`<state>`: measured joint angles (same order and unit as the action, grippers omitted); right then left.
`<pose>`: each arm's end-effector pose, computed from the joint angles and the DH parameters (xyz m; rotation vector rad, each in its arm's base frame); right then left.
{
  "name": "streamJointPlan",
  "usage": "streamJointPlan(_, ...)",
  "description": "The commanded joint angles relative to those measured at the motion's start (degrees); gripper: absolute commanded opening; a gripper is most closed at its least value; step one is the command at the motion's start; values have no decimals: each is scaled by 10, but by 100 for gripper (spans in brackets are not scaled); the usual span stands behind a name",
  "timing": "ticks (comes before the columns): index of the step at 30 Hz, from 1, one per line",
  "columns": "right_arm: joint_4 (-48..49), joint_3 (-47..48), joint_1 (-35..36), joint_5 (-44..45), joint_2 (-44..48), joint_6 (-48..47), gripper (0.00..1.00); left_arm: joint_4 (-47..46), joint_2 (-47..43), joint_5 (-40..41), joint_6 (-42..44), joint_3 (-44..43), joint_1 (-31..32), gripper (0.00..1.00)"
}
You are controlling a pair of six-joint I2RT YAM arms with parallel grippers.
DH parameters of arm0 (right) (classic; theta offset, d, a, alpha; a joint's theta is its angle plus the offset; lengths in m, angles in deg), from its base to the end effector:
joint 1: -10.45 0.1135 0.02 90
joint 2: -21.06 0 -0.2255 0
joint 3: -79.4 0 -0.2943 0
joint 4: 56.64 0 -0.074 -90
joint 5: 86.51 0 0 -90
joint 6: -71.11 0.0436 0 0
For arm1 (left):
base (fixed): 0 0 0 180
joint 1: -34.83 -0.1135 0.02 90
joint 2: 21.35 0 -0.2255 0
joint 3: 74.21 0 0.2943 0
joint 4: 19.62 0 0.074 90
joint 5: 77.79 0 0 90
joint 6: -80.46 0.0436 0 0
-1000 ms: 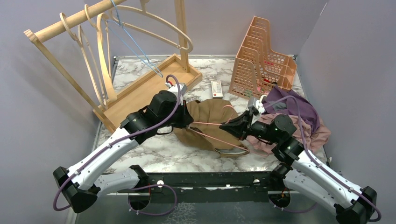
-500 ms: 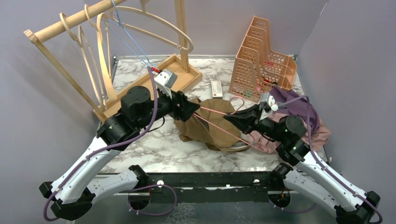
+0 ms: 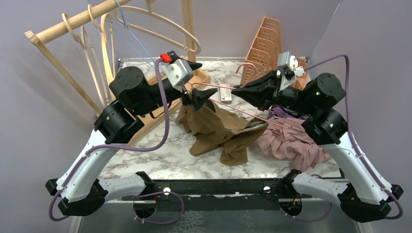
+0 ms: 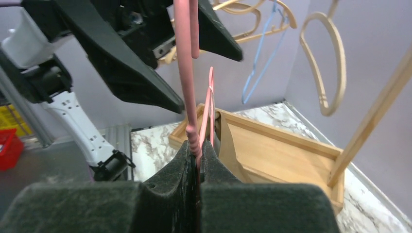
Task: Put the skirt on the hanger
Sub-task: Hang the skirt on the hanger.
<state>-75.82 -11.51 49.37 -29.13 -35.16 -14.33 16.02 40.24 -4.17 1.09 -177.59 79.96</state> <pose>0.1793 0.1750 0.4869 -0.8818 1.1448 1.0065 0.1658 -0.1839 0.5204 0.9064 1.2034 -0.6957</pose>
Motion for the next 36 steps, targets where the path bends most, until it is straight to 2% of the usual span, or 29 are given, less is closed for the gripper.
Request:
streamJointPlan(1, -105, 112, 1, -79, -41, -40, 1, 13, 30, -8, 66, -62, 2, 84)
streamJointPlan(3, -125, 136, 1, -96, -58, -44, 1, 32, 46, -23, 72, -76, 2, 82)
streamJointPlan(7, -155, 150, 1, -97, -76, -52, 1, 92, 53, -107, 87, -69, 2, 59)
streamJointPlan(12, -162, 145, 1, -115, -78, -54, 1, 117, 14, -189, 93, 1, 3, 52)
streamJointPlan(19, -168, 139, 1, -143, -81, -60, 1, 120, 5, -239, 75, 38, 3, 54)
streamJointPlan(25, -164, 128, 1, -129, -81, -64, 1, 116, 6, -195, 25, 11, 3, 49)
streamJointPlan(34, -141, 124, 1, -113, -79, -68, 1, 116, -2, -208, -42, -8, 2, 47)
streamJointPlan(36, -136, 123, 1, -117, -79, -68, 1, 116, -3, -220, -42, -6, 2, 50)
